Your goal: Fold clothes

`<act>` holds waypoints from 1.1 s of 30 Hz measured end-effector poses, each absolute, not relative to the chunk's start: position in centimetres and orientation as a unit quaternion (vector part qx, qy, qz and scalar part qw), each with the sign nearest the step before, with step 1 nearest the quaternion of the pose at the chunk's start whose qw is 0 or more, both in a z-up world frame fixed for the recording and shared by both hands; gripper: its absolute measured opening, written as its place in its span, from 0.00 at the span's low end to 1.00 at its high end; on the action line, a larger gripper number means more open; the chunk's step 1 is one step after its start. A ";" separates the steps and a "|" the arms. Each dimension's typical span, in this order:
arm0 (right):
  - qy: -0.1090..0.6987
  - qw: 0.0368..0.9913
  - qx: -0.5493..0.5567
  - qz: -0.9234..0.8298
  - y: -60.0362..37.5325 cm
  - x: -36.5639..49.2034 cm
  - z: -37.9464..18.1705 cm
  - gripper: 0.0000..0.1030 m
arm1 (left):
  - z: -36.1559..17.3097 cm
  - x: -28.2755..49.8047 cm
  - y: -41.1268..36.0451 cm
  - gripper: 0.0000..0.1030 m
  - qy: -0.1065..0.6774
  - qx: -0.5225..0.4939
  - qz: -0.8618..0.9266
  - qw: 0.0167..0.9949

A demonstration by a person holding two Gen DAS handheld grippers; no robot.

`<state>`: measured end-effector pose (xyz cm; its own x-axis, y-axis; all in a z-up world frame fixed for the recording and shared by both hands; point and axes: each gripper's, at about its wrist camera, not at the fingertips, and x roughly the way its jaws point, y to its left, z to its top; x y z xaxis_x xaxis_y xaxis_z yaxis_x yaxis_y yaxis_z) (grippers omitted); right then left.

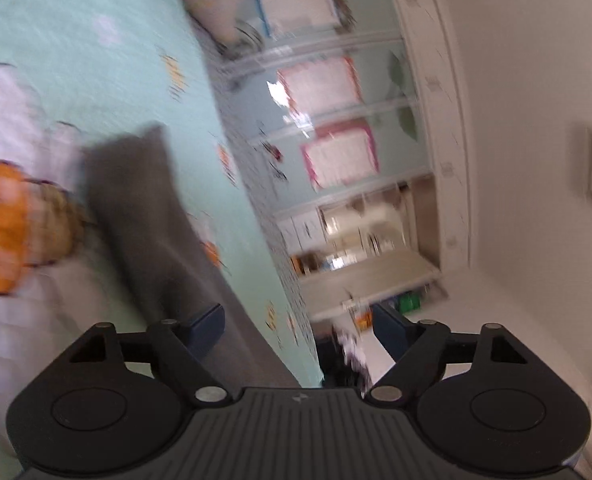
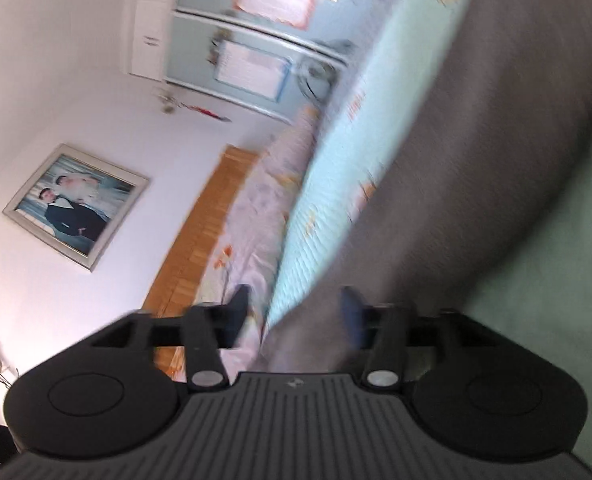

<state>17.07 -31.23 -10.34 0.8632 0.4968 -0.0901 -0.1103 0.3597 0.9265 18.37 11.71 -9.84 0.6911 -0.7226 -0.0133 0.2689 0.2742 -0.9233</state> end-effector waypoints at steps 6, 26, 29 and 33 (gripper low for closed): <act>0.200 0.786 0.577 0.098 -36.3 18.7 -13.0 0.53 | -11.6 23.7 6.0 0.79 0.282 -0.455 -0.305 0.787; 0.226 0.938 0.260 -0.035 -44.5 11.6 -5.8 0.70 | -20.0 21.8 8.1 0.36 0.286 -0.481 -0.302 0.772; 0.253 0.942 0.198 -0.100 -46.9 11.2 -5.8 0.71 | -19.9 21.5 8.3 0.36 0.286 -0.479 -0.302 0.773; 0.240 0.933 0.219 -0.156 -52.5 10.3 -6.1 0.73 | -19.6 21.0 8.7 0.36 0.285 -0.478 -0.302 0.774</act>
<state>10.29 -52.55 -6.09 0.8362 -0.1862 -0.5159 0.3967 0.8549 0.3344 21.05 8.65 -19.59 0.6555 -0.7395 -0.1532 0.1949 0.3616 -0.9117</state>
